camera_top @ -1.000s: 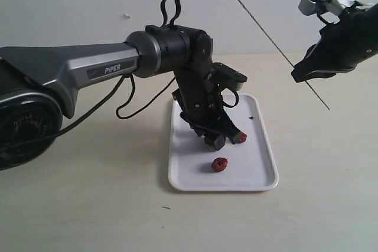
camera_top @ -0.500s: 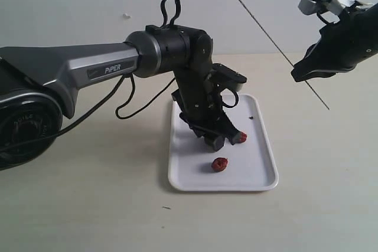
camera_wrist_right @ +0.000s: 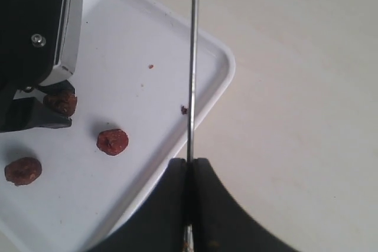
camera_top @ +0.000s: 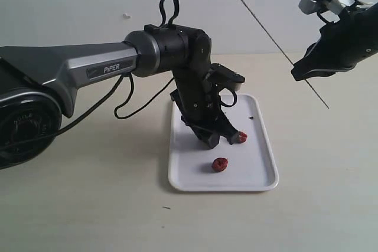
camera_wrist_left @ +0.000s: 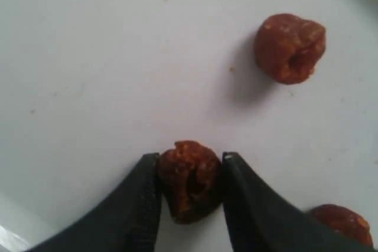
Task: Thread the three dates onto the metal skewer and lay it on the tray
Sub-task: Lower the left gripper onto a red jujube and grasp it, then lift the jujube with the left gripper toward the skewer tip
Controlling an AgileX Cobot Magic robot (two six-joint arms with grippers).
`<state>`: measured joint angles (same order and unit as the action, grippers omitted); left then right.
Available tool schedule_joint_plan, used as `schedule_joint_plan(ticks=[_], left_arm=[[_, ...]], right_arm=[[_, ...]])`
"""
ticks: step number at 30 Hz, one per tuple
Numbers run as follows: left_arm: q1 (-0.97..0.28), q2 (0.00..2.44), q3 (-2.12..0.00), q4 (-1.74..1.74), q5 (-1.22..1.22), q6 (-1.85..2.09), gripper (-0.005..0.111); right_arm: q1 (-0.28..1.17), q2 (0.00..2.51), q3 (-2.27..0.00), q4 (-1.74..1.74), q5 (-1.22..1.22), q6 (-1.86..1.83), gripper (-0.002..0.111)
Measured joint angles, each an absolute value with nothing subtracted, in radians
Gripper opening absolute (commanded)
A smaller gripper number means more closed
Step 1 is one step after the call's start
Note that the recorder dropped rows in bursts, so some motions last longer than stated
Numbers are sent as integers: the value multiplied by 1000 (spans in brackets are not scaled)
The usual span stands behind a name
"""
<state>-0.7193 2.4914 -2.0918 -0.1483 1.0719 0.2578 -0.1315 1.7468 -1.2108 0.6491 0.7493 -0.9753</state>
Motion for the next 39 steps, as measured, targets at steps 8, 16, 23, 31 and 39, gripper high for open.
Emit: schedule_joint_plan(ticks=[8,16,23,31,39], left_arm=[[-719,2491,-2092,-150,1072,258,21],[-672,2459,-2092,-209,1102,320,25],[-329,2380,-2090,-871,1215,629,24],[-172,2380,-2053,-1053,1215,643,22],[-228,2380,-2053,-1103,1217,646,22]], right_arm=[[-131,1747,-1211,649,747,-975,0],[-131,1747,-1211,649,738,-983,0],[-131,1751,-1211,529,803,-1059,0],[-132,1869,-1211,518,920,-1339,0],[-132,1913,-1211,658,920,-1551,0]])
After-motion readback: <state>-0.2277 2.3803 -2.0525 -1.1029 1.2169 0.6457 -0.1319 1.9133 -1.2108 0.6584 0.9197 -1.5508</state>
